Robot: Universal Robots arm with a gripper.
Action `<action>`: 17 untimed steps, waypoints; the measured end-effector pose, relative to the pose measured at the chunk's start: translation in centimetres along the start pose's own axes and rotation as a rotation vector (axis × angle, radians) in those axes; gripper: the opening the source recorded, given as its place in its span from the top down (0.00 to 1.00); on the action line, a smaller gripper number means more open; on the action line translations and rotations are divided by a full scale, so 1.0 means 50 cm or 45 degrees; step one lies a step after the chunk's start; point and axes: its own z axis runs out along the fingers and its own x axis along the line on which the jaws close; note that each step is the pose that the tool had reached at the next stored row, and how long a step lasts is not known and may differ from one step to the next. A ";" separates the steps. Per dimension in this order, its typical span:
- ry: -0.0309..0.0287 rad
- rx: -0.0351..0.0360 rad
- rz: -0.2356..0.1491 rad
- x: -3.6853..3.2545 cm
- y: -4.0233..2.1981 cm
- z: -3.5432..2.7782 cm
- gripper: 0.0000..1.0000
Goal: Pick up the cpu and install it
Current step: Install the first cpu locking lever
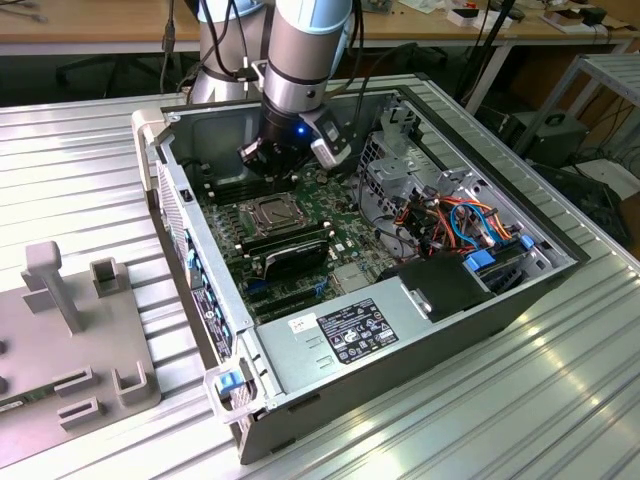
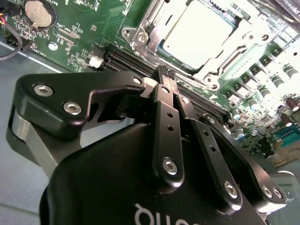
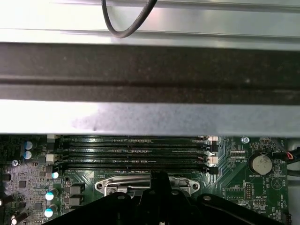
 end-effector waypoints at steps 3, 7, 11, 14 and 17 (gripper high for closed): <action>0.0000 0.0000 0.000 0.000 -0.006 -0.001 0.89; 0.0000 0.0000 0.000 0.000 -0.010 -0.001 0.89; 0.0000 0.0000 0.000 0.000 -0.010 -0.001 0.89; 0.0000 0.0001 0.000 0.000 -0.010 -0.002 0.89; 0.0000 0.0001 0.000 0.000 -0.010 -0.005 0.89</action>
